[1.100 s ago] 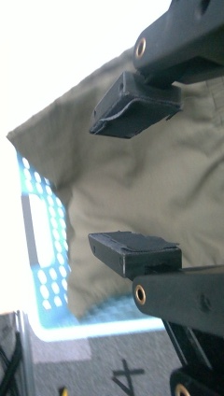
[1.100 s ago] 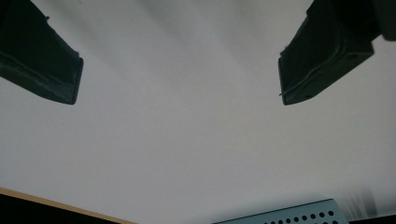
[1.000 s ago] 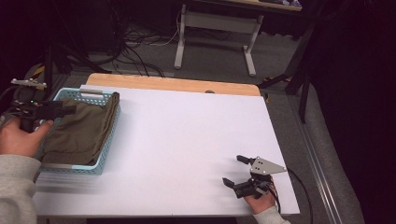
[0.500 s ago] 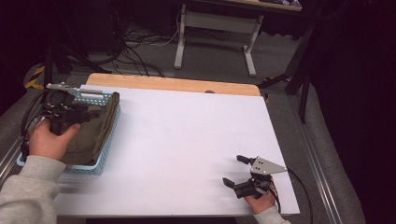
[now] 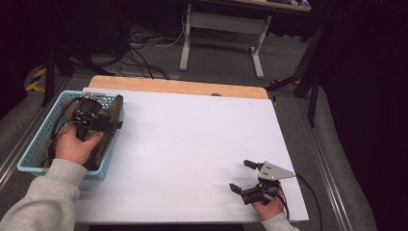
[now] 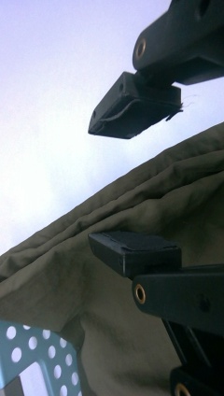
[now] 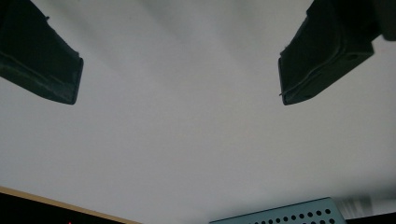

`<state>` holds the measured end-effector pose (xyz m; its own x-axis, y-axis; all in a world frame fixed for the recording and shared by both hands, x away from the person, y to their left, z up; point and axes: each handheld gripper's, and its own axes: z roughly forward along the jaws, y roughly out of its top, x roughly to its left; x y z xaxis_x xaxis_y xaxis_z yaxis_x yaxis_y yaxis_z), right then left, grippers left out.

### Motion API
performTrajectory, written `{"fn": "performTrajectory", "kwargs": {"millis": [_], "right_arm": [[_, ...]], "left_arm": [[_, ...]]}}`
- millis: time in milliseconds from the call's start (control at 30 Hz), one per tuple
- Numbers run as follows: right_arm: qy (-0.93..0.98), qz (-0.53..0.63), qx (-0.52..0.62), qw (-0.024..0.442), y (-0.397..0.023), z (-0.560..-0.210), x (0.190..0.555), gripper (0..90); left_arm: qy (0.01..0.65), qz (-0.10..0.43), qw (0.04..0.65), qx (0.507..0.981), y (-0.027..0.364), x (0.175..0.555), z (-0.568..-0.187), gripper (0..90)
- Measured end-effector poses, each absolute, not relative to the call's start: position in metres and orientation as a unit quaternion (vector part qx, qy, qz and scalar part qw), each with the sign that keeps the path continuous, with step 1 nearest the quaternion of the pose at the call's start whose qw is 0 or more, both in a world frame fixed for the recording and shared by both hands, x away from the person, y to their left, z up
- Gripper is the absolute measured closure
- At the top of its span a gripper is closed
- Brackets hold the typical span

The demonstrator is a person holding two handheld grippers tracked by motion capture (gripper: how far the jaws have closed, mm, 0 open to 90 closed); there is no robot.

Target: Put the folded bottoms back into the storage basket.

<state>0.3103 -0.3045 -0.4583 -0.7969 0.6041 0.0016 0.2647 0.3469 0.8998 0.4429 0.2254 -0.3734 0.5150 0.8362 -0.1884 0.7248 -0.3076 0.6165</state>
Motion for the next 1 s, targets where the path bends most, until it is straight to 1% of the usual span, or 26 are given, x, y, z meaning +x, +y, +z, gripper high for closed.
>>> {"fn": "performTrajectory", "kwargs": {"millis": [133, 167, 200, 233, 267, 300, 333, 433, 533, 800, 1000], "right_arm": [[0.803, 0.504, 0.270, 0.169, -0.305, -0.458, 0.310, 0.5], [0.803, 0.503, 0.270, 0.169, -0.305, -0.458, 0.310, 0.5], [0.803, 0.504, 0.270, 0.168, -0.305, -0.458, 0.310, 0.5], [0.803, 0.504, 0.270, 0.169, -0.305, -0.458, 0.310, 0.5], [0.803, 0.504, 0.270, 0.169, -0.305, -0.458, 0.310, 0.5], [0.803, 0.504, 0.270, 0.169, -0.305, -0.458, 0.310, 0.5], [0.803, 0.504, 0.270, 0.169, -0.305, -0.458, 0.310, 0.5], [0.803, 0.504, 0.270, 0.168, -0.305, -0.458, 0.310, 0.5], [0.803, 0.504, 0.270, 0.168, -0.305, -0.458, 0.310, 0.5], [0.803, 0.504, 0.269, 0.168, -0.305, -0.458, 0.310, 0.5], [0.803, 0.505, 0.269, 0.168, -0.305, -0.458, 0.310, 0.5]], "left_arm": [[0.492, 0.090, 0.319, 0.805, 0.222, 0.445, -0.377, 48.2], [0.496, 0.094, 0.316, 0.803, 0.221, 0.445, -0.377, 51.3], [0.498, 0.097, 0.312, 0.803, 0.222, 0.445, -0.377, 56.3], [0.503, 0.102, 0.308, 0.801, 0.223, 0.444, -0.377, 65.6], [0.502, 0.105, 0.308, 0.801, 0.225, 0.445, -0.377, 69.7], [0.502, 0.105, 0.308, 0.801, 0.225, 0.445, -0.377, 73.2], [0.506, 0.100, 0.309, 0.799, 0.225, 0.444, -0.377, 73.2], [0.513, 0.105, 0.308, 0.794, 0.230, 0.444, -0.376, 82.9], [0.521, 0.109, 0.306, 0.789, 0.234, 0.445, -0.377, 83.9], [0.561, 0.079, 0.281, 0.775, 0.242, 0.458, -0.395, 83.7], [0.563, 0.074, 0.278, 0.775, 0.244, 0.460, -0.399, 83.5]]}}
